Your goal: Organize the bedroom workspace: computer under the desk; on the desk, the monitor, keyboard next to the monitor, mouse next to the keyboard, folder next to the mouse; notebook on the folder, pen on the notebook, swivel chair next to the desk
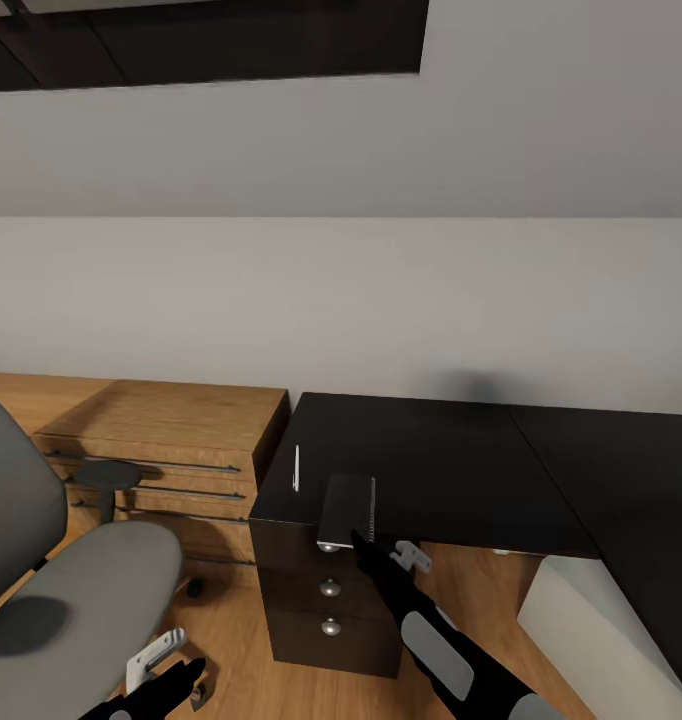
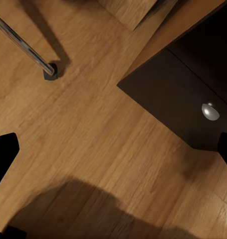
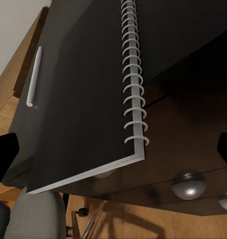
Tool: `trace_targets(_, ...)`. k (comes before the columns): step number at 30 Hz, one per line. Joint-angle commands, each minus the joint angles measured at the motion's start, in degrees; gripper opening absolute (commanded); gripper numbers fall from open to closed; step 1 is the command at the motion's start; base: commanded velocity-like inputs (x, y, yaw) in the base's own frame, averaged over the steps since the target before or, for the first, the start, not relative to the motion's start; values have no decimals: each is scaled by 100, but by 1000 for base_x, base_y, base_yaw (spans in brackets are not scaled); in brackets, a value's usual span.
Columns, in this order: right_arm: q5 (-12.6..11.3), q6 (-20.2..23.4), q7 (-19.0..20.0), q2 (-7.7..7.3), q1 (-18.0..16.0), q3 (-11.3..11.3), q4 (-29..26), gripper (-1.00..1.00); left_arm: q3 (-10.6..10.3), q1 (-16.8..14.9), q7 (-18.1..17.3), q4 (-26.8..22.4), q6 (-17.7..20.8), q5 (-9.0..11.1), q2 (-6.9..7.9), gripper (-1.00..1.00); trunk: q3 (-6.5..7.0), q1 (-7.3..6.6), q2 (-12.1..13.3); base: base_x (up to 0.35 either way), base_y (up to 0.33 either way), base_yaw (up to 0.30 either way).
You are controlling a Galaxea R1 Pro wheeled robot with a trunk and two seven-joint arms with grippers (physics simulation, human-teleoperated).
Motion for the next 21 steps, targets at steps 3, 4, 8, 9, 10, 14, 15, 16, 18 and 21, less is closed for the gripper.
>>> trace_targets(3, -61, -46, -13, -5, -8, 33, -2, 100, -1, -2, 44, -9, 21, 61, 1, 100, -6, 0, -3, 0, 0, 0)
trace_targets(4, -63, -46, -13, -5, -8, 32, -2, 100, -1, -2, 44, -9, 20, 61, 1, 100, -6, 0, -3, 0, 0, 0)
trace_targets(8, -66, -46, -12, -5, -8, 31, -2, 100, -1, -3, 44, -9, 20, 61, 1, 100, -6, 0, -3, 0, 0, 0)
trace_targets(9, -67, -46, -12, -5, -8, 31, -2, 100, -1, -3, 44, -9, 20, 61, 1, 100, -6, 0, -3, 17, 0, 0)
trace_targets(10, -67, -45, -12, -5, -8, 31, -2, 100, -1, -3, 44, -9, 20, 61, 1, 100, -6, 0, -3, 41, 9, 0)
trace_targets(14, -67, -45, -12, -5, -8, 31, -2, 100, -1, -2, 44, -8, 20, 61, 1, 100, -6, 0, -3, 130, 69, 0)
trace_targets(15, -64, -45, -12, -5, -8, 31, -2, 100, -1, -2, 44, -5, 20, 61, 2, 100, -6, 0, -3, 81, 43, 0)
trace_targets(16, -65, -45, -12, -5, -8, 31, -2, 100, -1, -2, 44, -2, 20, 63, 4, 100, -6, 0, -3, 65, 35, 0)
trace_targets(18, -63, -45, -12, -5, -8, 31, -2, 100, -1, -2, 44, 2, 20, 62, 4, 100, -6, 0, -3, 47, 25, 0)
trace_targets(21, -62, -45, -12, -5, -8, 32, -2, 100, -1, -3, 44, 6, 20, 61, 7, 100, -6, 0, -3, 22, 12, 0)
